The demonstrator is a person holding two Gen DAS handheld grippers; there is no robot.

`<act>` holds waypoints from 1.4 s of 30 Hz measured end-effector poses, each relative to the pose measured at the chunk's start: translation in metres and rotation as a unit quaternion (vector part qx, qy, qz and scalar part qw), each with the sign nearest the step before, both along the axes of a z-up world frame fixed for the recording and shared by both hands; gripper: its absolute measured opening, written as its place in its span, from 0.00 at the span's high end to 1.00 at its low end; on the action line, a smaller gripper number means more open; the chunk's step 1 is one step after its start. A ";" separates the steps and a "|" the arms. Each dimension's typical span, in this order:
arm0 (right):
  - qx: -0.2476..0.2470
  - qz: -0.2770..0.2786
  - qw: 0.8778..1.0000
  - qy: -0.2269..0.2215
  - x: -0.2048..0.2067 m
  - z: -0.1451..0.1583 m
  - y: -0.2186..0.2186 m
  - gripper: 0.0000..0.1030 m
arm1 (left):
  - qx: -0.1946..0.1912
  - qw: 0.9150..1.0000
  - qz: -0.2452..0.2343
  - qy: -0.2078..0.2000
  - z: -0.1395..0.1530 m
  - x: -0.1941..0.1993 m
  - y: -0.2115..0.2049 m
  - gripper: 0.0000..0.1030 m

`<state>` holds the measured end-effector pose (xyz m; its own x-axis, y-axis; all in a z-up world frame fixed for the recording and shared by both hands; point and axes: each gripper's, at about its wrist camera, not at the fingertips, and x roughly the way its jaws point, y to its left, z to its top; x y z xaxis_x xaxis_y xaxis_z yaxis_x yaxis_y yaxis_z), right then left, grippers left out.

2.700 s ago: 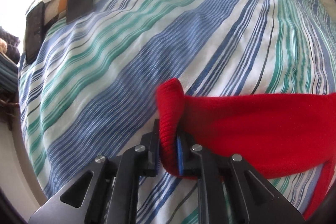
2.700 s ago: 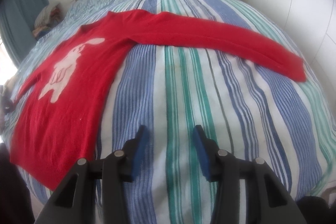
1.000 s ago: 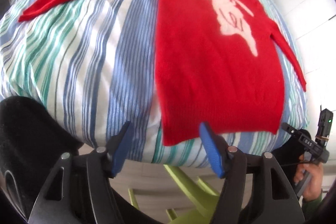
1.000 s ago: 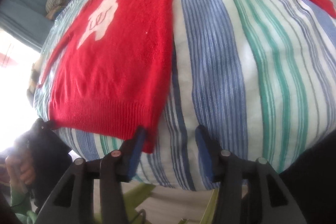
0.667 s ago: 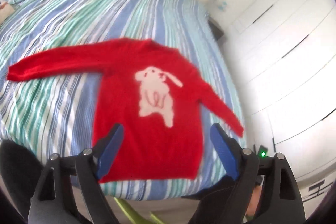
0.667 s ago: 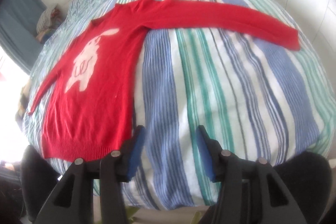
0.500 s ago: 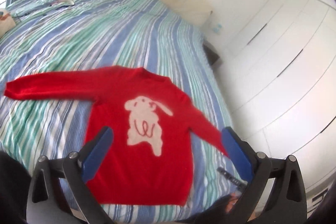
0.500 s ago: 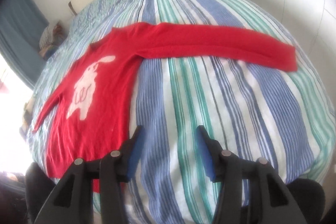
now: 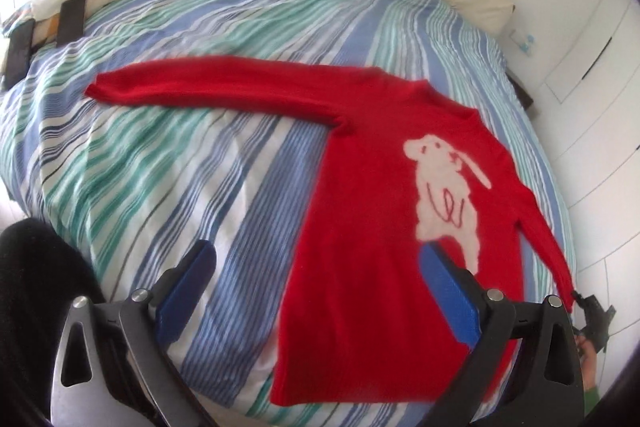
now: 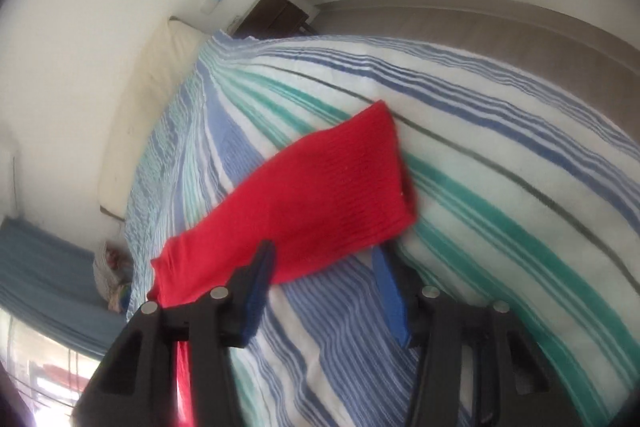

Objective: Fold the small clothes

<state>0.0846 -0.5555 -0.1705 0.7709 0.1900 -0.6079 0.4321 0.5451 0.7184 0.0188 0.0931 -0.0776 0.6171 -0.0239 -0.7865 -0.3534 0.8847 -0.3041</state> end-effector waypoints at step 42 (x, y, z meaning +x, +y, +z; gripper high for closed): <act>-0.136 0.361 0.922 -0.022 0.157 0.085 0.322 0.31 | 0.007 0.997 0.080 0.023 -0.051 -0.010 0.060 0.02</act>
